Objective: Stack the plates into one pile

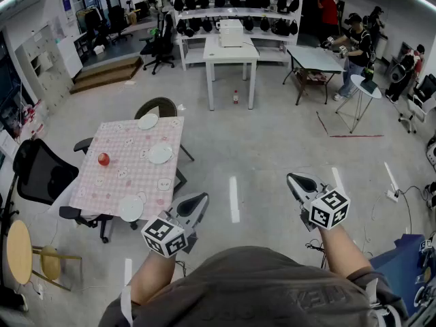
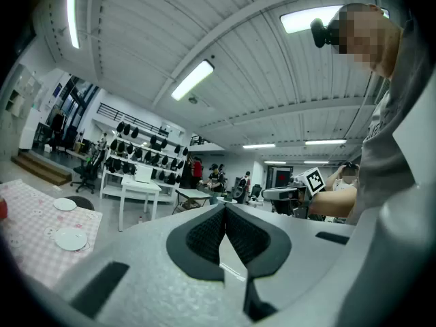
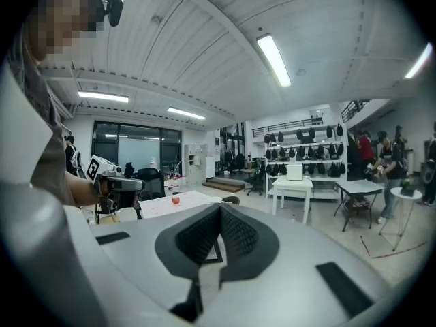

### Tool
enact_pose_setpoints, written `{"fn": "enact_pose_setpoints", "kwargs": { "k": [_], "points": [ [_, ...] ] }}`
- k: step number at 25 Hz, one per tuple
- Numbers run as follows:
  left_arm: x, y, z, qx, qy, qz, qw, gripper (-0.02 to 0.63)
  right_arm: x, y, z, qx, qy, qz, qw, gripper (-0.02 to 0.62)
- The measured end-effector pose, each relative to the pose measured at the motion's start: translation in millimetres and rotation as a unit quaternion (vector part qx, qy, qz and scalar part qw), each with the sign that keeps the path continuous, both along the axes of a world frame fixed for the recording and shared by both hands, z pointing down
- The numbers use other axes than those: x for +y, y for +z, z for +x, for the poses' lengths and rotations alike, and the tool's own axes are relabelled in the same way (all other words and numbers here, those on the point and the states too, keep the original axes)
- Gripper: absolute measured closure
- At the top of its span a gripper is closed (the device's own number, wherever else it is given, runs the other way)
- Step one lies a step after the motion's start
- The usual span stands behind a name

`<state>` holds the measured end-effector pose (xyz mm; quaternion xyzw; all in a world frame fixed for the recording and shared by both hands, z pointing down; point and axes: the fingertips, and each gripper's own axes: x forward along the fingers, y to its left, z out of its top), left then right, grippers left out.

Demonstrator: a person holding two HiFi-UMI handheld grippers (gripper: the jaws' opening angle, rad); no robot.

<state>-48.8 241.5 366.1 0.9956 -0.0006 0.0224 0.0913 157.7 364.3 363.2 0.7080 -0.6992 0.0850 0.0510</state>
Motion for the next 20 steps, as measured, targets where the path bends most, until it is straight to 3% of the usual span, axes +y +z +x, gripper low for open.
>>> {"fn": "enact_pose_setpoints", "kwargs": {
  "k": [9, 20],
  "points": [
    [2.5, -1.1, 8.0, -0.001, 0.004, -0.001, 1.0, 0.601, 1.6, -10.6, 4.9, -0.01, -0.002, 0.025, 1.0, 0.603],
    [3.1, 0.0, 11.8, -0.003, 0.008, -0.002, 1.0, 0.601, 3.7, -7.8, 8.4, -0.005, 0.003, 0.023, 1.0, 0.603]
  ]
}}
